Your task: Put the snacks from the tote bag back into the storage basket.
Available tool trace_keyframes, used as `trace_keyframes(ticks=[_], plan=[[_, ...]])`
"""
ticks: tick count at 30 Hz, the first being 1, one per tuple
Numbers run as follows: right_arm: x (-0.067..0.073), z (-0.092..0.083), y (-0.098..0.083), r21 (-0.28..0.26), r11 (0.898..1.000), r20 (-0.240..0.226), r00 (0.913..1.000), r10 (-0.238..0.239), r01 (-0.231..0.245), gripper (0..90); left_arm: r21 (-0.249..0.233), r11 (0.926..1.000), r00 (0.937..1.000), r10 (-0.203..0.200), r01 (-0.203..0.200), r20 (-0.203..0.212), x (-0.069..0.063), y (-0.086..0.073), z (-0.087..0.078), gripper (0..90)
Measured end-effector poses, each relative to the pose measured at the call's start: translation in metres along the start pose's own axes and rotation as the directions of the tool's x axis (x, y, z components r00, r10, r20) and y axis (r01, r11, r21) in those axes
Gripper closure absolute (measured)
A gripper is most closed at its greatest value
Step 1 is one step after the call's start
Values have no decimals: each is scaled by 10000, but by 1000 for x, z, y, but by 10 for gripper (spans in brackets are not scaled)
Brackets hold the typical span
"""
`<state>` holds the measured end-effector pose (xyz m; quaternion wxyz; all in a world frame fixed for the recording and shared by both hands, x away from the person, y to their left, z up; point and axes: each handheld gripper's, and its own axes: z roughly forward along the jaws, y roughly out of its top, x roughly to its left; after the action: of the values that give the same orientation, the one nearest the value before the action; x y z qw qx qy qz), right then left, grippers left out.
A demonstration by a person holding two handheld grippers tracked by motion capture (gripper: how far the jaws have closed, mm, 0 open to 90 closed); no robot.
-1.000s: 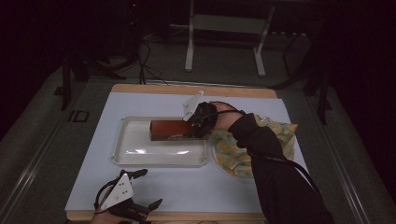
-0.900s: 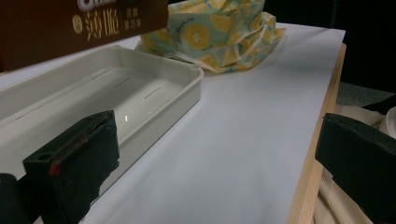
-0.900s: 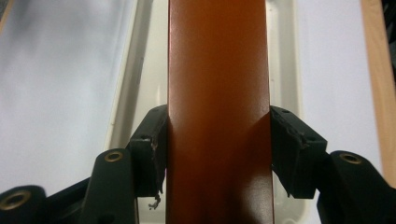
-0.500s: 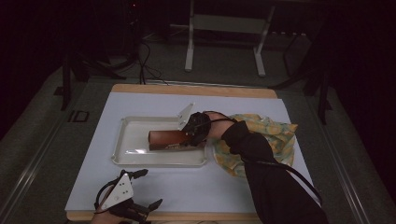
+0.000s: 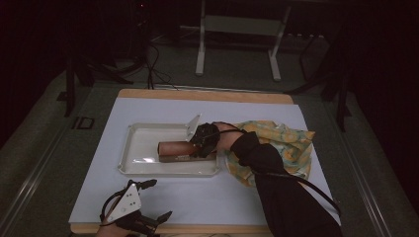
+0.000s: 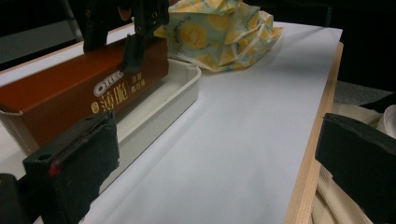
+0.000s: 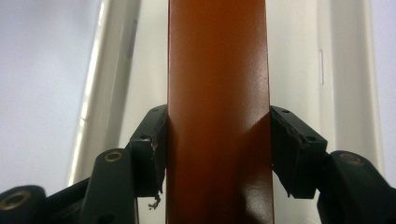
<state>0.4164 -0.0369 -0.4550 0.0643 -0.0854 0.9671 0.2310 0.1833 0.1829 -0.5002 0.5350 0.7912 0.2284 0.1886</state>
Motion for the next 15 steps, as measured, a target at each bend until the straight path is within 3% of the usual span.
trace_keyframes(ticks=[15], plan=[[-3,16,-3,293,9990,-94,9994,342,-339,428,-7,10000,10000,-25,25,16,0,0,0,0]])
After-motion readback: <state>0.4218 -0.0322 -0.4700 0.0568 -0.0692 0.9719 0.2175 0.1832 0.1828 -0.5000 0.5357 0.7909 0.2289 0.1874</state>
